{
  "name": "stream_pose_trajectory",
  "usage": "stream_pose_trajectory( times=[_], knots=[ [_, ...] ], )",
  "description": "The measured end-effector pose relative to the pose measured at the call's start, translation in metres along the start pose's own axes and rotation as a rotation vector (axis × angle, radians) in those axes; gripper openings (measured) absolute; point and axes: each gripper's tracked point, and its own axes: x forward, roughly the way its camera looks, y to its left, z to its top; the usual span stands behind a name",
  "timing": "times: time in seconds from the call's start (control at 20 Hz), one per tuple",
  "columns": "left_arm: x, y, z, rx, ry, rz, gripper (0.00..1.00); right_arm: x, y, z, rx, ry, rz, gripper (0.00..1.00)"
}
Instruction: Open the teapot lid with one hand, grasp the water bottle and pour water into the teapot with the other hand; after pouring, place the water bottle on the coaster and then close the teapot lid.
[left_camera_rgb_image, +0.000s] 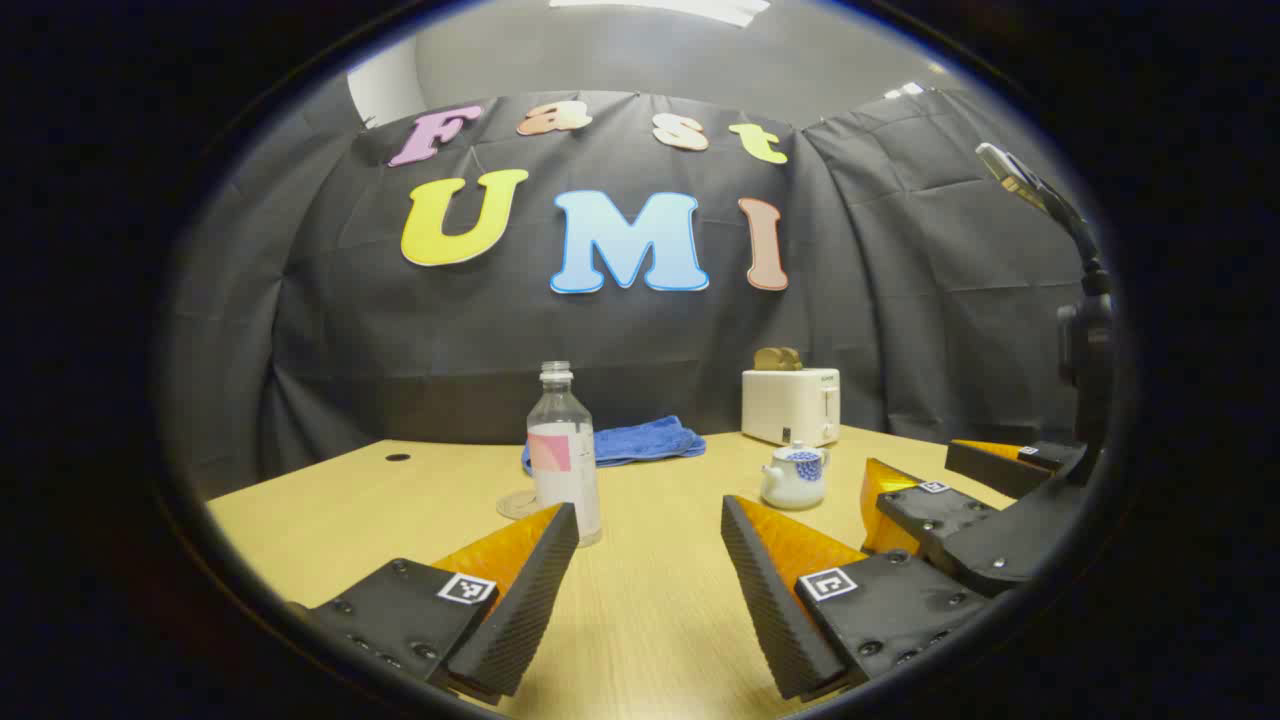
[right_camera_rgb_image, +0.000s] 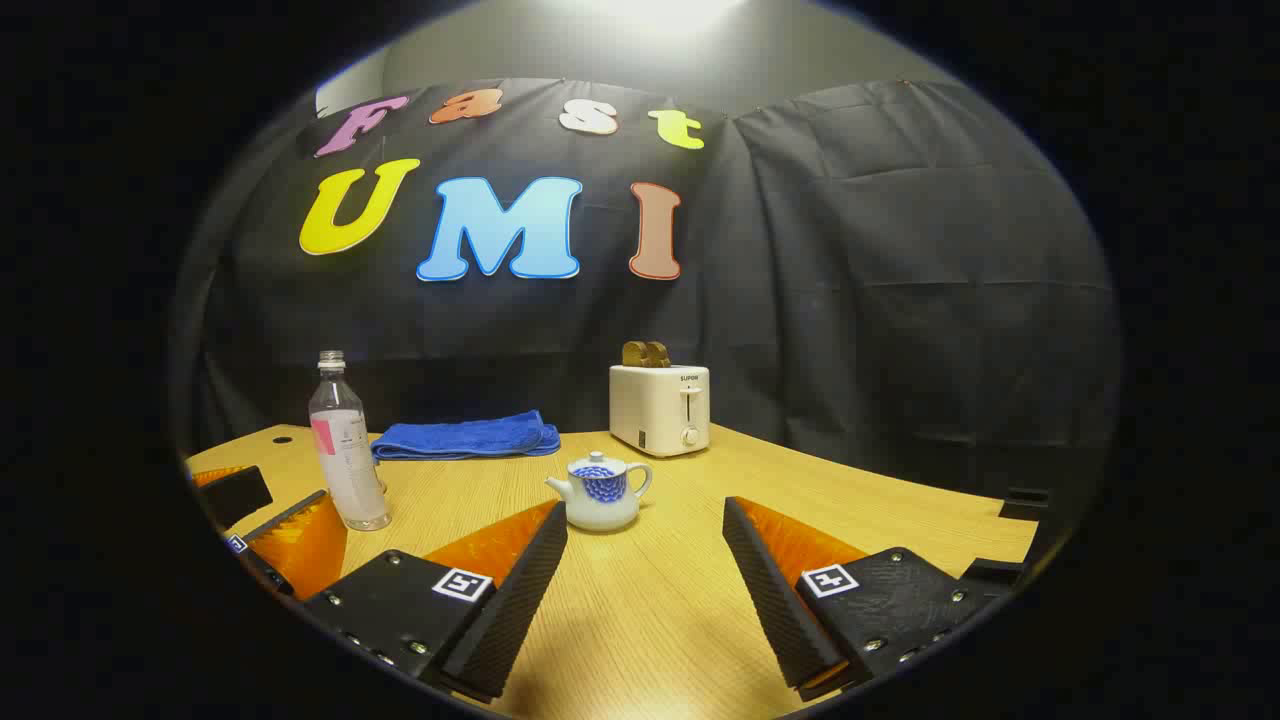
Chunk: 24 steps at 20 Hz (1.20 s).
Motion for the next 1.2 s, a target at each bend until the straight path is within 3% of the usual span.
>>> stream_pose_trajectory(
  times=[1.05, 1.1, 1.2],
  knots=[
    [0.000, 0.001, 0.000, 0.003, 0.000, 0.004, 0.99, 0.001, -0.001, 0.001, 0.000, -0.003, -0.009, 0.95],
    [0.000, 0.001, 0.000, -0.001, 0.000, 0.000, 0.99, 0.001, 0.002, 0.000, -0.004, -0.003, 0.015, 0.95],
    [0.001, 0.011, 0.000, 0.001, 0.001, 0.067, 0.99, -0.001, 0.021, -0.002, -0.007, -0.010, 0.165, 0.95]
  ],
)
